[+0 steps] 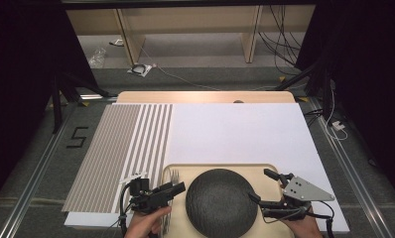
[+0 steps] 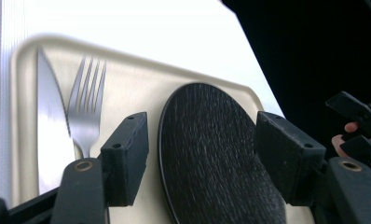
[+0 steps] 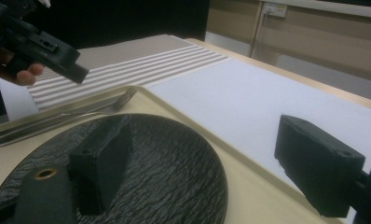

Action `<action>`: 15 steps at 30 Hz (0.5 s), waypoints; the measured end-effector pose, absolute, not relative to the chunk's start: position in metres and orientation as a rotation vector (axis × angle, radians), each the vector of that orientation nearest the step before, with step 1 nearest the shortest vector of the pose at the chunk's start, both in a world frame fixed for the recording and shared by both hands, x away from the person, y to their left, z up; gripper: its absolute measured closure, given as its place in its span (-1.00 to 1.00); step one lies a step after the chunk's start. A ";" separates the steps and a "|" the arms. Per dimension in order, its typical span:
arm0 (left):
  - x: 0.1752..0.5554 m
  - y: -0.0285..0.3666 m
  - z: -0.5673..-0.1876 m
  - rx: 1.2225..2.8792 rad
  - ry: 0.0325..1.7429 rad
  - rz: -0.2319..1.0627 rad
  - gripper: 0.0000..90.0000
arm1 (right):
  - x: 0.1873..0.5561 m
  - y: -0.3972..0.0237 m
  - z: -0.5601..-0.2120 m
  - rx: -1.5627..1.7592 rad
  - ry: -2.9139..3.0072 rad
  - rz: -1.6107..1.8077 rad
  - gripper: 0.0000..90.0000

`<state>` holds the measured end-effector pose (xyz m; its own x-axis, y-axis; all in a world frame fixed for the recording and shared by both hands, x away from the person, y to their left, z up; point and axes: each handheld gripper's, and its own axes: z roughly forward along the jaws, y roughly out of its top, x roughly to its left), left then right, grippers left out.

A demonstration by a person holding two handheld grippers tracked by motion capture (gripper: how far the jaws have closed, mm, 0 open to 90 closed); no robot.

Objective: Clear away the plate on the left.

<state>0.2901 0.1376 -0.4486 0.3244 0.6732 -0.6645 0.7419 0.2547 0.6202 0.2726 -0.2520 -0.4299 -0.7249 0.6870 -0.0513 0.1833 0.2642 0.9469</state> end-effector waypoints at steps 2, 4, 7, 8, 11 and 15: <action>0.290 0.138 -0.446 1.465 1.348 -0.050 -0.23 | 0.273 -0.252 -0.430 0.787 2.083 1.467 -0.56; 0.290 0.137 -0.444 1.478 1.323 -0.019 -0.24 | 0.273 -0.252 -0.430 0.787 2.081 1.468 -0.56; 0.291 0.139 -0.441 1.502 1.286 0.035 -0.24 | 0.273 -0.252 -0.430 0.788 2.082 1.467 -0.56; 0.291 0.139 -0.439 1.508 1.274 0.056 -0.25 | 0.273 -0.252 -0.430 0.788 2.083 1.467 -0.56; 0.292 0.141 -0.436 1.525 1.230 0.101 -0.26 | 0.273 -0.252 -0.430 0.787 2.083 1.467 -0.56; 0.292 0.143 -0.432 1.551 1.170 0.158 -0.29 | 0.273 -0.253 -0.430 0.791 2.082 1.467 -0.56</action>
<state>0.2920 0.1430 -0.4322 0.4976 0.7295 -0.4693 0.5787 0.1239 0.8061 0.2729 -0.2527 -0.4297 -0.7231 0.6890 -0.0482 0.1863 0.2618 0.9470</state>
